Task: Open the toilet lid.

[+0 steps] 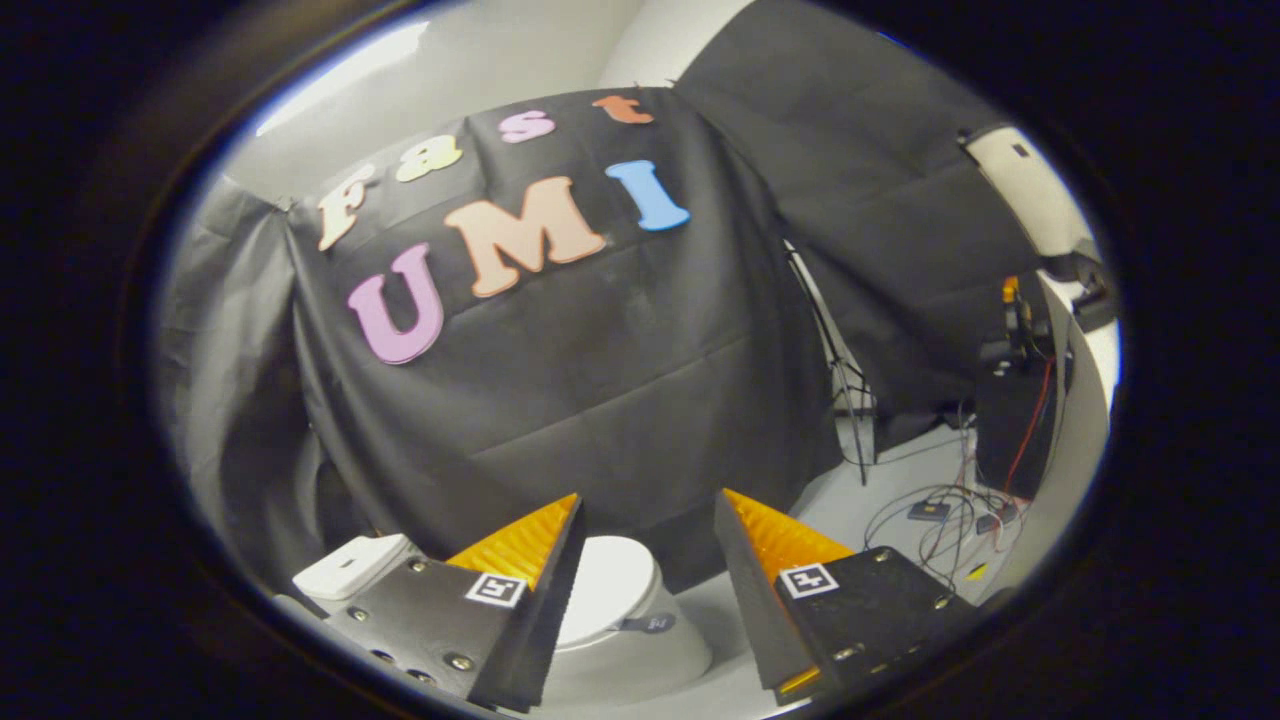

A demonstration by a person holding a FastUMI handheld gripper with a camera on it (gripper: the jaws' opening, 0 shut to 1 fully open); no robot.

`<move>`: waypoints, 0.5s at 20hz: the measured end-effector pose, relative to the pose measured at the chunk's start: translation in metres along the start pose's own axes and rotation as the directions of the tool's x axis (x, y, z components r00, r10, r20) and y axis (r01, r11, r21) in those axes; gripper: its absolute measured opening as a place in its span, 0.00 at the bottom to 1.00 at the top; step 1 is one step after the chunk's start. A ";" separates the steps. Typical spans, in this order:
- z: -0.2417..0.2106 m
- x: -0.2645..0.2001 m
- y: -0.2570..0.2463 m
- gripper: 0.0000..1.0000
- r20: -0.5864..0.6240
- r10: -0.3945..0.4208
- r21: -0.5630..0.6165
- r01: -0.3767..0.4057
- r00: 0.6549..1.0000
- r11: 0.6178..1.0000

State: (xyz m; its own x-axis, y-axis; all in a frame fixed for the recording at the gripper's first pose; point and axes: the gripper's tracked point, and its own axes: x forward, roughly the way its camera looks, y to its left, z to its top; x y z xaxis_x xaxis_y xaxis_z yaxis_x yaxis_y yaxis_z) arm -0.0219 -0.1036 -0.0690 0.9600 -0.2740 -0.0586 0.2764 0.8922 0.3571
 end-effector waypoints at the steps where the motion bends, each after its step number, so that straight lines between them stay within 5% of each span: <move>1: -0.007 -0.001 -0.011 0.78 -0.006 -0.032 0.032 0.033 0.999 0.999; 10: -0.059 -0.004 -0.053 0.77 0.048 -0.226 0.396 0.189 0.973 0.898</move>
State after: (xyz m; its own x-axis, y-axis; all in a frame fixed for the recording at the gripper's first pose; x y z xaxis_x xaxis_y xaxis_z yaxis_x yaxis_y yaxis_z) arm -0.0374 -0.1283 -0.1428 0.8692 -0.4855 -0.0932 0.4122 0.6076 0.6789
